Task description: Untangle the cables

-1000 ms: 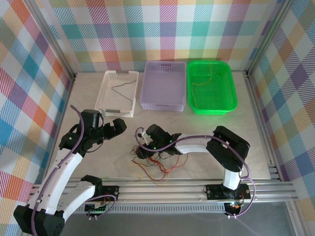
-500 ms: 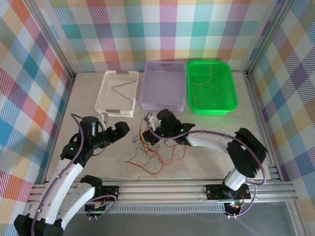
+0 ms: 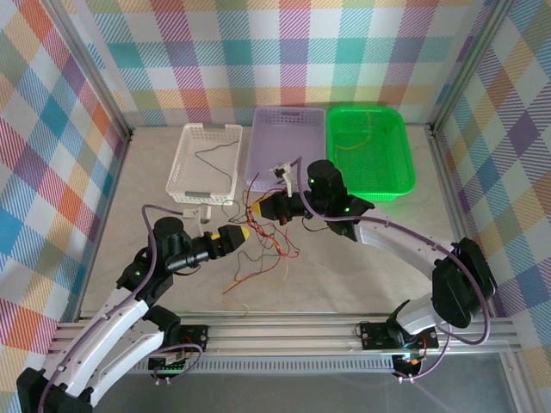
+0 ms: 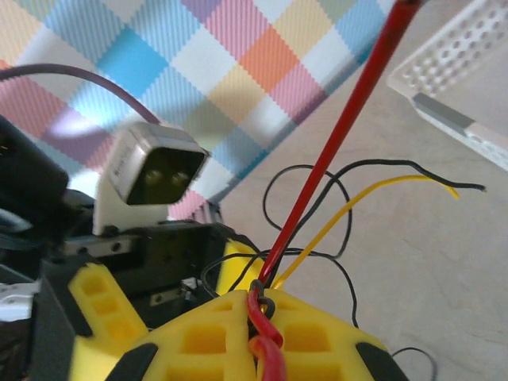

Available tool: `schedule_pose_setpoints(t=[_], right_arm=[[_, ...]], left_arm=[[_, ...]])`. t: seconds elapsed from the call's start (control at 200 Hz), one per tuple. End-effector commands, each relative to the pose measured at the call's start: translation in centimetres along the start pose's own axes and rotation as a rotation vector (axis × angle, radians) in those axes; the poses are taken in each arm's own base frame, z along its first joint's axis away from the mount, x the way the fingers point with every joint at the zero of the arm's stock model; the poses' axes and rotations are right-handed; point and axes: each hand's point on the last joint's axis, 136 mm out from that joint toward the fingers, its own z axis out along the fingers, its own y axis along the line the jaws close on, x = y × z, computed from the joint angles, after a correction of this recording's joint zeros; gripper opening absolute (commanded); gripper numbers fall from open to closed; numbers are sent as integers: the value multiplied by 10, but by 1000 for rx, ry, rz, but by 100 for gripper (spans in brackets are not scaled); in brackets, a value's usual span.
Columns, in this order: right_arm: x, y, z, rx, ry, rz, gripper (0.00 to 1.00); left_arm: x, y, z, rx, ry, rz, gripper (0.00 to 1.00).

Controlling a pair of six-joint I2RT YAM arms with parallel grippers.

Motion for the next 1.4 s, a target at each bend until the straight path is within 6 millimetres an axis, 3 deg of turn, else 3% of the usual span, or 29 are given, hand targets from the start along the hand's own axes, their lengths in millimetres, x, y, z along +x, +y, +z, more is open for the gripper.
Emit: schedule_pose_setpoints(t=[0.0,0.105,0.23,0.41,0.46,0.54,0.6,0.655,0.735,0.815,0.935,1.195,1.29,1.395], right_arm=[[-23,47,-13,-162,-27,-44,0],[-18,56,-15,-214,2,-38,0],[-9,64,-16,-279,46,-15,0],[1,66,-13,-330,109,41,0],[3,65,-13,-332,118,54,0],[5,66,-13,-346,132,74,0],[4,69,-14,-361,131,77,0],[3,73,-16,-370,132,74,0],[3,75,-18,-373,131,66,0],[2,76,-18,-373,133,67,0],[2,76,-17,-379,134,74,0],[0,76,-15,-407,126,95,0],[0,75,-14,-404,125,102,0],[0,72,-12,-398,124,116,0]], left_arm=[[-10,-8,2,18,-55,36,91],[-14,-10,2,22,-72,42,83],[-20,-12,1,20,-104,49,55],[-28,-14,-4,14,-155,63,44],[-30,-15,-4,12,-160,68,37],[-30,-13,-3,0,-158,71,15],[-31,-12,-2,-4,-158,71,7],[-32,-11,-1,-8,-158,68,5],[-32,-11,1,-8,-160,63,13],[-34,-10,1,-7,-170,50,53],[-36,-14,1,10,-179,48,84],[-42,-12,7,27,-208,10,89],[-45,-11,9,29,-226,-10,97],[-49,-13,11,44,-238,-19,93]])
